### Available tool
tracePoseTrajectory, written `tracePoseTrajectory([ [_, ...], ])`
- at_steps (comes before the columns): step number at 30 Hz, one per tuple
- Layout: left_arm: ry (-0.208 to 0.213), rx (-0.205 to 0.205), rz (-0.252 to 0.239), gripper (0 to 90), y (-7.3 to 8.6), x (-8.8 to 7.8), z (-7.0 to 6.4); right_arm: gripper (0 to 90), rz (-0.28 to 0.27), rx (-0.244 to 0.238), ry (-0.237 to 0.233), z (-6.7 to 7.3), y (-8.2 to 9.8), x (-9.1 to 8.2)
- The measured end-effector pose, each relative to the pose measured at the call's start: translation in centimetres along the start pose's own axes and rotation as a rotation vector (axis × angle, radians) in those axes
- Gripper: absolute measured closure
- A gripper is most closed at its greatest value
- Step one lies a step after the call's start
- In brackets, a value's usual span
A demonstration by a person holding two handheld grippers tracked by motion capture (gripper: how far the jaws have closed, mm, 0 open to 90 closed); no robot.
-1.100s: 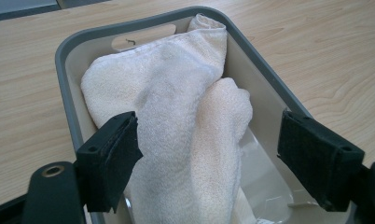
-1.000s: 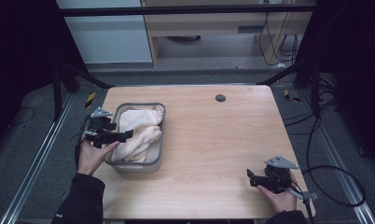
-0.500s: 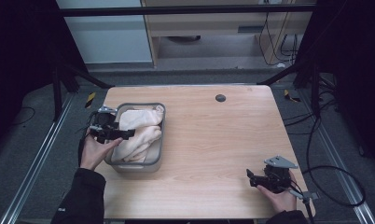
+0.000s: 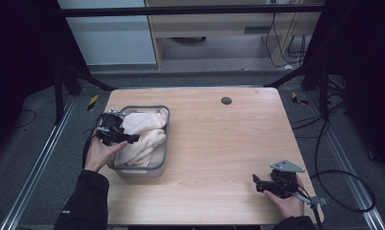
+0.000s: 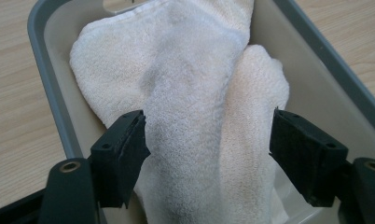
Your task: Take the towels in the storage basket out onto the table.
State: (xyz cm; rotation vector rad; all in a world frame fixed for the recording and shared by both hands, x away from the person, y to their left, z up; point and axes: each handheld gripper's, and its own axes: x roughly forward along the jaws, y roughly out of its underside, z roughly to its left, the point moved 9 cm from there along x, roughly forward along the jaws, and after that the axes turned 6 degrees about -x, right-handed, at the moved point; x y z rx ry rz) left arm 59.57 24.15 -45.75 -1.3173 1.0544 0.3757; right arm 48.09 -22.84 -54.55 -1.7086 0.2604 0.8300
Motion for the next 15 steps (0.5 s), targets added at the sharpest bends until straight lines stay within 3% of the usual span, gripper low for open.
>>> tracePoseTrajectory([
  [7, 0.001, 0.015, 0.039, 33.9, 0.5, 0.8, 0.1, 9.4, 0.008, -0.003, -0.006, 0.1, 0.1, 0.1],
  [15, -0.028, 0.030, 0.070, 38.1, 0.9, 1.4, 0.4, 9.5, 0.012, -0.007, -0.008, 0.2, 0.1, 0.2],
])
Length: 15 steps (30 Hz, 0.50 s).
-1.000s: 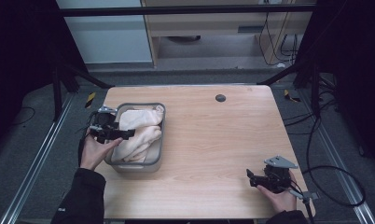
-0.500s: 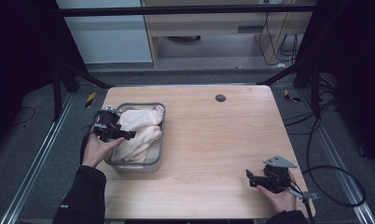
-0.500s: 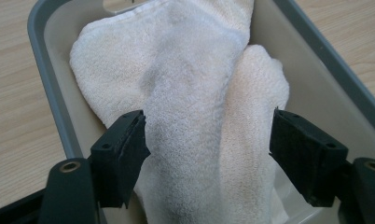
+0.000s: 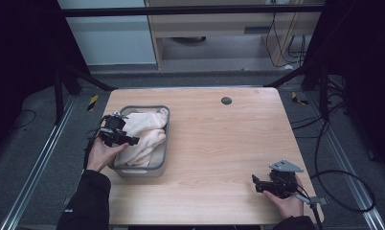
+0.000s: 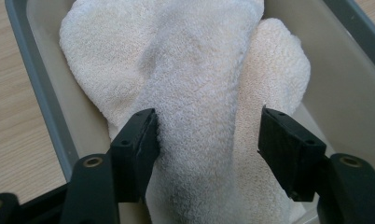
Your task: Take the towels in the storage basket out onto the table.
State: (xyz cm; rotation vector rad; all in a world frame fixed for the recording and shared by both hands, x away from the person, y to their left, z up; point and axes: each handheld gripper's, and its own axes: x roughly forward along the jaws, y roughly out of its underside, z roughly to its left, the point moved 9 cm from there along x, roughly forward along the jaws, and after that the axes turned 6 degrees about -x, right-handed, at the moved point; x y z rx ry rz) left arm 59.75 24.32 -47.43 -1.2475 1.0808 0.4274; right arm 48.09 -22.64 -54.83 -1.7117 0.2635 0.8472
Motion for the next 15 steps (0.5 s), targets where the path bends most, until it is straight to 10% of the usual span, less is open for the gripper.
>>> tracePoseTrajectory([
  [15, -0.035, -0.005, 0.052, 45.2, 0.6, 1.2, 0.5, 9.4, 0.012, -0.017, -0.006, 0.1, 0.1, 0.1],
])
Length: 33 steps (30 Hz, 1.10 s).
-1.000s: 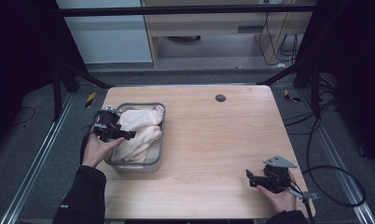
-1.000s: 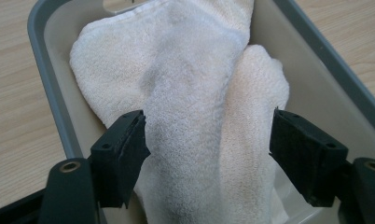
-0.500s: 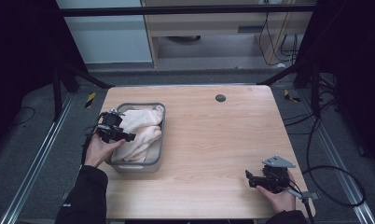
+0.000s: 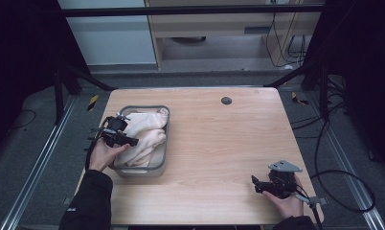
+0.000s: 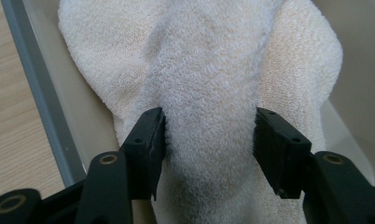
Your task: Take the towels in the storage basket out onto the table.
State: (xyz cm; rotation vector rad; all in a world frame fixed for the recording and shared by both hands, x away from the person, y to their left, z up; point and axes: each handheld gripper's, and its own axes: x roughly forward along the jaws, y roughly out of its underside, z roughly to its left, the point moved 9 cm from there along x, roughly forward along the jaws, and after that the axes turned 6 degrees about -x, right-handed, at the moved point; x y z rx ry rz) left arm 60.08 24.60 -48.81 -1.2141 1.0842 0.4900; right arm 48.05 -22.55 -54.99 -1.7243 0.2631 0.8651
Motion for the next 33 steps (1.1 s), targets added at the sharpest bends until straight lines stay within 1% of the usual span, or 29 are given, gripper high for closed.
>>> tracePoseTrajectory([
  [1, -0.004, -0.001, 0.002, 45.2, 0.0, 0.1, 0.1, 9.4, 0.000, 0.002, -0.001, 0.0, 0.0, 0.0],
  [2, 0.000, -0.011, 0.006, 46.8, 0.1, 0.2, 0.1, 9.4, 0.000, -0.003, 0.000, 0.0, 0.0, 0.0],
  [6, -0.001, -0.016, 0.018, 50.5, 0.1, 0.3, 0.1, 9.4, 0.001, -0.002, -0.001, 0.0, 0.0, 0.1],
  [8, -0.003, -0.011, 0.032, 52.9, 0.2, 0.4, 0.1, 9.4, 0.001, -0.002, -0.001, 0.0, 0.0, 0.1],
  [10, -0.007, -0.018, 0.040, 55.1, 0.3, 0.5, 0.2, 9.4, 0.004, -0.004, 0.000, 0.0, 0.1, 0.1],
  [14, -0.007, -0.026, 0.048, 63.5, 0.4, 0.5, 0.2, 9.3, 0.002, -0.001, 0.002, 0.0, 0.0, 0.0],
  [18, -0.012, -0.029, 0.048, 68.3, 0.4, 0.4, 0.3, 9.2, 0.004, -0.010, 0.006, -0.1, 0.1, 0.1],
  [20, -0.015, -0.033, 0.043, 70.5, 0.3, 0.3, 0.2, 9.2, 0.006, -0.009, 0.007, -0.1, 0.1, 0.1],
  [23, -0.016, -0.040, 0.034, 71.3, 0.2, 0.1, 0.2, 9.0, 0.003, 0.001, 0.005, 0.0, 0.0, 0.0],
  [26, -0.009, -0.053, 0.013, 72.1, -0.1, -0.7, 0.0, 8.7, 0.005, 0.000, 0.009, -0.1, 0.0, 0.0],
  [33, -0.009, -0.040, -0.032, 72.5, -0.8, -2.5, -0.6, 8.7, 0.002, 0.001, 0.011, -0.1, 0.0, -0.1],
])
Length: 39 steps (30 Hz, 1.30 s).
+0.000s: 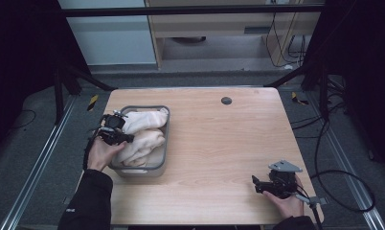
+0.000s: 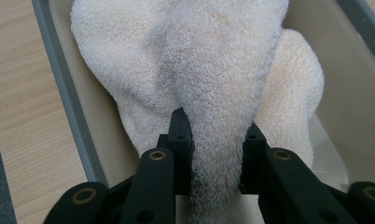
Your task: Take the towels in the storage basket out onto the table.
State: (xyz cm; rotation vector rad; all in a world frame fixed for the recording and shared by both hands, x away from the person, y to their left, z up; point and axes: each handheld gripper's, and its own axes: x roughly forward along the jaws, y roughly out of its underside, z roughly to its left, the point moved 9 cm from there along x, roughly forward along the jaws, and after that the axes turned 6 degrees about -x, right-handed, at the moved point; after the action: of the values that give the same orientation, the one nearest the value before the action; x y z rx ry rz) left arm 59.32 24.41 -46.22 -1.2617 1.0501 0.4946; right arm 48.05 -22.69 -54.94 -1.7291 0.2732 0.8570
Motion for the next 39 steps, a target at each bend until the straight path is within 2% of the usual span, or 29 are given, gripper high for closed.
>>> tracePoseTrajectory([
  [5, -0.001, -0.005, -0.039, 72.5, -0.5, -1.3, -0.2, 8.7, 0.002, -0.002, 0.002, 0.0, 0.0, 0.0],
  [13, 0.015, -0.010, -0.133, 72.8, -1.6, -4.2, -0.7, 8.7, 0.000, -0.003, 0.007, -0.1, 0.0, 0.0],
  [18, 0.023, 0.013, -0.162, 72.8, -2.2, -5.7, -1.2, 8.7, -0.001, -0.004, 0.006, -0.1, 0.0, 0.0],
  [26, 0.043, 0.058, -0.185, 72.8, -3.0, -7.4, -2.9, 8.7, 0.001, -0.001, 0.007, -0.1, 0.0, -0.1],
  [39, 0.066, 0.085, -0.195, 72.8, -4.3, -9.6, -4.2, 8.7, 0.000, -0.002, 0.008, -0.1, 0.0, -0.1],
])
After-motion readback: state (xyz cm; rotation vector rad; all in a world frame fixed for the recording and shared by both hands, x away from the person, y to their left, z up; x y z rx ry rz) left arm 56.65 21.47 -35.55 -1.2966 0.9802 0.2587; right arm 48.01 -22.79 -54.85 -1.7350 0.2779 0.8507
